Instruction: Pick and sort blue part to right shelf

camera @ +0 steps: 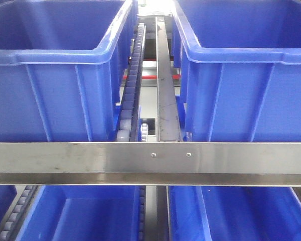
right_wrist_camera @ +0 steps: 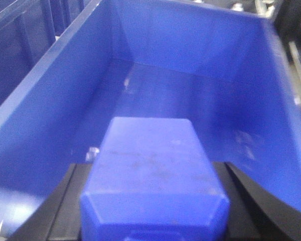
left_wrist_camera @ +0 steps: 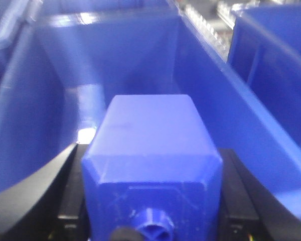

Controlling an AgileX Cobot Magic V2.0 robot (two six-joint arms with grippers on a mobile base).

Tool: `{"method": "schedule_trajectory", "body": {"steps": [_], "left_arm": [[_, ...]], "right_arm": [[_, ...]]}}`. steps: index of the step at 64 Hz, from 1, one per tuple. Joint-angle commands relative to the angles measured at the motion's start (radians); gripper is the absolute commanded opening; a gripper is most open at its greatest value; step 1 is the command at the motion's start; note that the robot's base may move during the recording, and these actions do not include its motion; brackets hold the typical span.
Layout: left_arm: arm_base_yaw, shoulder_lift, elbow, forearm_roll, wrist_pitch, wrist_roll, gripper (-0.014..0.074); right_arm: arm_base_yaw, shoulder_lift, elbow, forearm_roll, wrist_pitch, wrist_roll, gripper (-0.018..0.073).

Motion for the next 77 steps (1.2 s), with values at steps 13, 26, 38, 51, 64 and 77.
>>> {"method": "schedule_trajectory", "body": {"steps": [13, 26, 38, 51, 64, 77], "left_arm": [[-0.007, 0.317, -0.240, -0.010, -0.109, 0.001, 0.0334], [-0.008, 0.441, -0.298, -0.010, -0.115, 0.001, 0.0334], [-0.008, 0.467, -0.298, -0.010, -0.128, 0.001, 0.0337], [-0.008, 0.467, -0.298, -0.010, -0.128, 0.001, 0.0403], [-0.008, 0.467, -0.298, -0.010, -0.128, 0.001, 0.0693], [-0.008, 0.465, -0.298, -0.010, -0.124, 0.001, 0.0691]], "right_arm": [[0.000, 0.294, -0.204, 0.051, -0.148, -0.006, 0.0421], [0.000, 0.404, -0.227, 0.051, -0.260, -0.006, 0.0421], [0.000, 0.434, -0.227, 0.051, -0.286, -0.006, 0.0421], [0.000, 0.444, -0.227, 0.051, -0.271, -0.006, 0.0483], [0.000, 0.466, -0.227, 0.052, -0.227, -0.006, 0.0624], [0.000, 0.441, -0.229, 0.052, -0.226, -0.006, 0.0622]]}}
